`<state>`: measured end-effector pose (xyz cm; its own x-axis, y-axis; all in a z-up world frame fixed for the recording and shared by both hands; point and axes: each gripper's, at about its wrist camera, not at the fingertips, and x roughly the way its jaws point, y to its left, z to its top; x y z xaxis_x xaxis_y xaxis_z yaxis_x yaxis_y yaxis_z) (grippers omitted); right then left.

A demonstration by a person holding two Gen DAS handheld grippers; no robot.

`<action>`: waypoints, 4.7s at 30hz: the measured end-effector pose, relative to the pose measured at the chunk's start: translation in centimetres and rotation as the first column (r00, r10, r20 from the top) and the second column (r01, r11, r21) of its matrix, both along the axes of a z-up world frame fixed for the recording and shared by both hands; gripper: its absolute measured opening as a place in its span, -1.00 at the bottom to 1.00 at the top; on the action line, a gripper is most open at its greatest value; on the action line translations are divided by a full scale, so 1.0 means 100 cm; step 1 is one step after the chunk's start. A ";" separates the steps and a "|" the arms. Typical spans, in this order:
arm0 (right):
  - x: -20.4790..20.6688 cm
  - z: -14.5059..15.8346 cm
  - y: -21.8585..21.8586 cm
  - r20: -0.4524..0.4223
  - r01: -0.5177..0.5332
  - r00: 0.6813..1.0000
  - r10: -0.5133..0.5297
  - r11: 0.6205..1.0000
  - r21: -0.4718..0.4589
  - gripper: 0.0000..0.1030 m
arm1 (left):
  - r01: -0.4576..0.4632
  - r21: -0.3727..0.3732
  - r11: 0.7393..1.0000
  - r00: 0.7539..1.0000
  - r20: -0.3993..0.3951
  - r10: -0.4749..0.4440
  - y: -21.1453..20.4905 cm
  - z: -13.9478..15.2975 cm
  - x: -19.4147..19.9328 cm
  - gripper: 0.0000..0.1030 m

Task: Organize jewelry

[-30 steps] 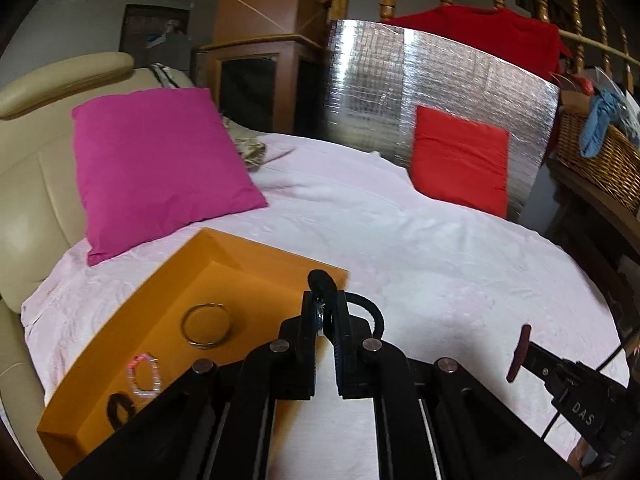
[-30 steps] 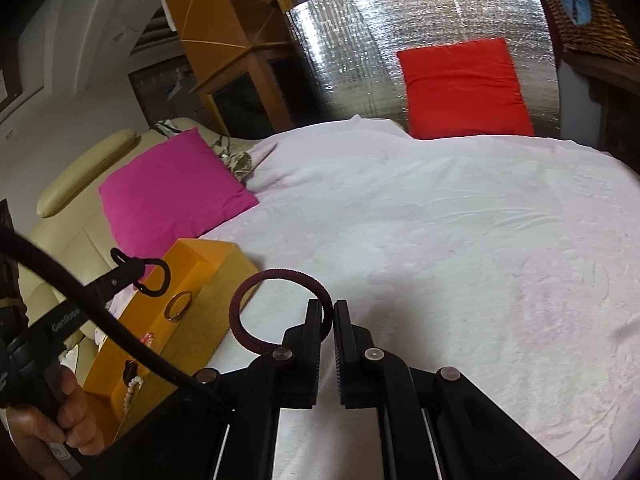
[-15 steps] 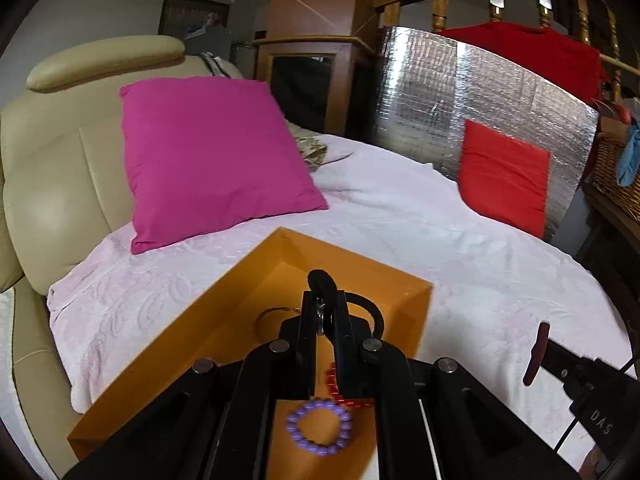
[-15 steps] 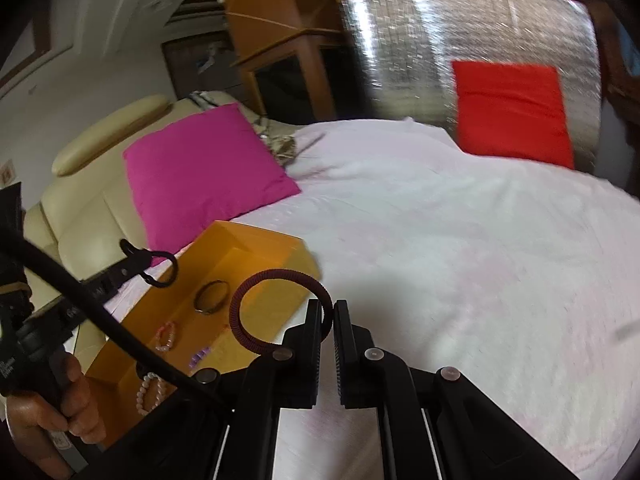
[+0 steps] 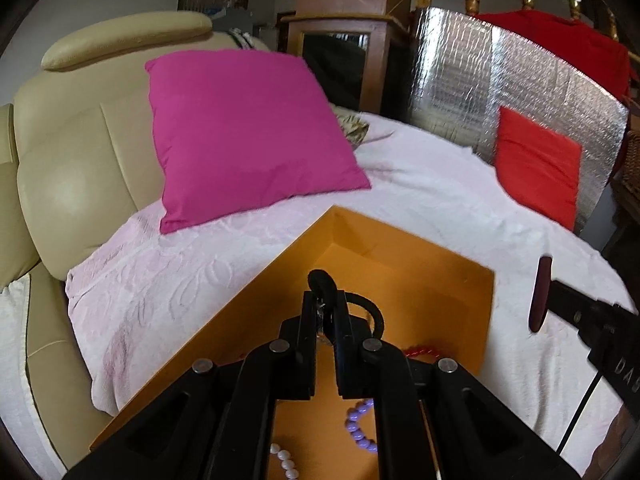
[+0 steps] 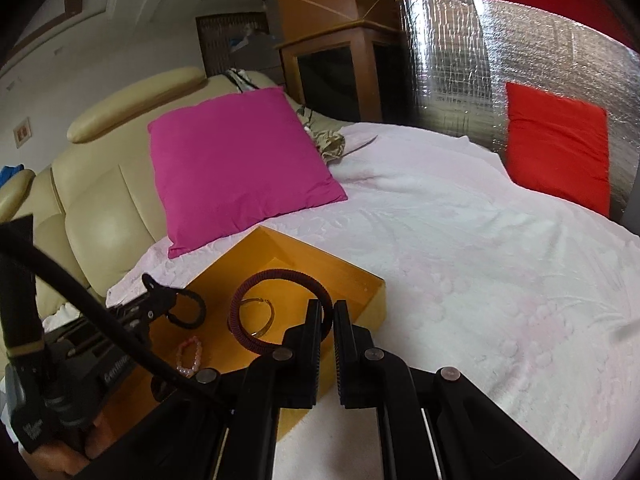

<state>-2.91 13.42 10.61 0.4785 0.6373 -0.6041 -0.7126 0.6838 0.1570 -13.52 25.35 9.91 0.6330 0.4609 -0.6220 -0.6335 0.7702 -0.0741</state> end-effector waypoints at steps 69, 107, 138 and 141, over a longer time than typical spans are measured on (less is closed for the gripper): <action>0.037 -0.040 0.034 -0.161 0.053 0.985 -0.069 0.993 -0.103 -0.77 | -0.014 0.081 0.997 0.985 -0.168 0.028 0.005 -0.018 0.017 0.26; -0.262 0.115 -0.161 0.084 0.015 0.996 -0.017 0.999 0.031 0.15 | -0.132 0.424 0.896 0.990 0.009 0.142 -0.152 0.160 -0.232 0.69; -0.303 0.152 -0.174 0.165 0.043 0.985 -0.053 0.997 0.062 0.25 | -0.206 0.374 0.904 0.976 0.139 0.165 -0.157 0.195 -0.277 0.89; -0.303 0.150 -0.171 0.161 0.049 0.985 -0.057 0.997 0.056 0.25 | -0.214 0.374 0.902 0.975 0.145 0.171 -0.154 0.195 -0.279 0.90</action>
<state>-33.17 -3.71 25.60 0.6015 0.6366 -0.4826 -0.6946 0.7152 0.0776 -41.43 9.91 29.45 0.5600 0.7700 -0.3056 -0.7770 0.6162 0.1288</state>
